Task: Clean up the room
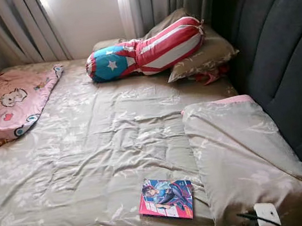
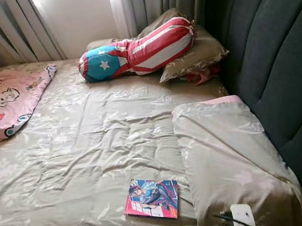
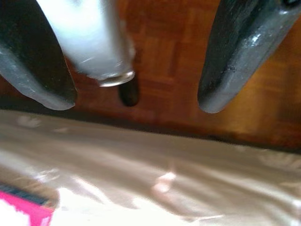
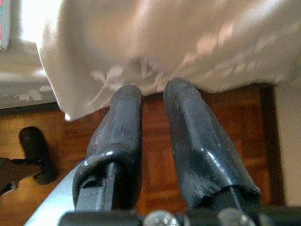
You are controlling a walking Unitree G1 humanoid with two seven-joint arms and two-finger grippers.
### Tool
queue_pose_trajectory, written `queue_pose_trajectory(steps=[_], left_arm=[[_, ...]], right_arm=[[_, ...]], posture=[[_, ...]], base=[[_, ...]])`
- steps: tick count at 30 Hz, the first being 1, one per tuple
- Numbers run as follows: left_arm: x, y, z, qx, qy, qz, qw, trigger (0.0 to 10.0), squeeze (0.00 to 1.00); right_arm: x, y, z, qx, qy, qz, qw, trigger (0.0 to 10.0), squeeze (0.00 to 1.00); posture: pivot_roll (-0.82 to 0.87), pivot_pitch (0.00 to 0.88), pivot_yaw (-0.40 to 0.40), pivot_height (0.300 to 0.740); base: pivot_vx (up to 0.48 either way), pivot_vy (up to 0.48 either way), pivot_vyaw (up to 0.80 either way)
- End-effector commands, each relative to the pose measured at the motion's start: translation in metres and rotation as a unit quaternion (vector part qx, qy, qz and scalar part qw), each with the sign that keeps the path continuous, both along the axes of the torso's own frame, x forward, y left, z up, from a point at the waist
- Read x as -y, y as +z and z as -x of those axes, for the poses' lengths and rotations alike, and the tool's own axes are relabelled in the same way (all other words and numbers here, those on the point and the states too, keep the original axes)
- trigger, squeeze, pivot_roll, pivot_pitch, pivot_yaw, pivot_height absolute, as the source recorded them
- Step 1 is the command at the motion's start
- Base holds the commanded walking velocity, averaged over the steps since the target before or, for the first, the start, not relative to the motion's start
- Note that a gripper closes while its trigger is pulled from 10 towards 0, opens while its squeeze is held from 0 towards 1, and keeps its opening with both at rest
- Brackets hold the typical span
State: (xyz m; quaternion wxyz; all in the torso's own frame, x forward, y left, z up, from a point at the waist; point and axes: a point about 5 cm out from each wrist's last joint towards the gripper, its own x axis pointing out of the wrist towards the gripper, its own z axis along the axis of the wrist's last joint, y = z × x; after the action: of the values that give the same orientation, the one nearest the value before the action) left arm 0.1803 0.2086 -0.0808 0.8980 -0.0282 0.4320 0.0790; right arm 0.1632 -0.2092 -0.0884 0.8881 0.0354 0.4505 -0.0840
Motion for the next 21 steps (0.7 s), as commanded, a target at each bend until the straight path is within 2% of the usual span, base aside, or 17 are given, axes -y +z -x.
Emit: queue_pose_trajectory(steps=[1,8,13,16,18,21], left_arm=[[-0.005,-0.002,0.005,-0.012,0.005,-0.003,1.0,10.0,0.0],[0.005,0.005,-0.013,0.0,-0.002,-0.006,1.0,10.0,0.0],[0.005,0.006,-0.015,0.007,-0.01,-0.003,1.0,10.0,0.0],[-0.003,0.002,-0.003,-0.001,0.003,0.002,1.0,10.0,0.0],[-0.01,-0.004,0.011,-0.019,0.003,0.002,1.0,10.0,0.0],[-0.017,-0.008,0.024,-0.036,0.003,0.001,0.999,10.0,0.0]], right_arm=[[-0.002,-0.003,0.006,-0.014,-0.011,-0.006,1.0,10.0,0.0],[0.001,-0.006,0.013,-0.018,-0.032,-0.009,0.999,10.0,0.0],[0.003,-0.007,0.018,-0.02,-0.032,-0.01,0.999,10.0,0.0],[0.006,-0.008,0.022,-0.024,-0.031,-0.008,0.999,10.0,0.0],[0.008,-0.009,0.026,-0.029,-0.028,-0.007,0.999,10.0,0.0],[0.01,-0.009,0.029,-0.031,-0.032,-0.006,0.999,10.0,0.0]], posture=[[-0.12,0.0,0.039,0.74],[-0.1,0.0,0.054,0.74],[-0.08,0.0,0.035,0.74],[-0.08,0.0,0.03,0.74],[-0.09,0.0,0.033,0.74],[-0.09,0.0,0.04,0.74]], base=[[0.0,0.0,0.0],[0.0,0.0,0.0],[0.0,0.0,0.0],[0.0,0.0,0.0],[0.0,0.262,0.0],[0.0,0.285,0.0]])
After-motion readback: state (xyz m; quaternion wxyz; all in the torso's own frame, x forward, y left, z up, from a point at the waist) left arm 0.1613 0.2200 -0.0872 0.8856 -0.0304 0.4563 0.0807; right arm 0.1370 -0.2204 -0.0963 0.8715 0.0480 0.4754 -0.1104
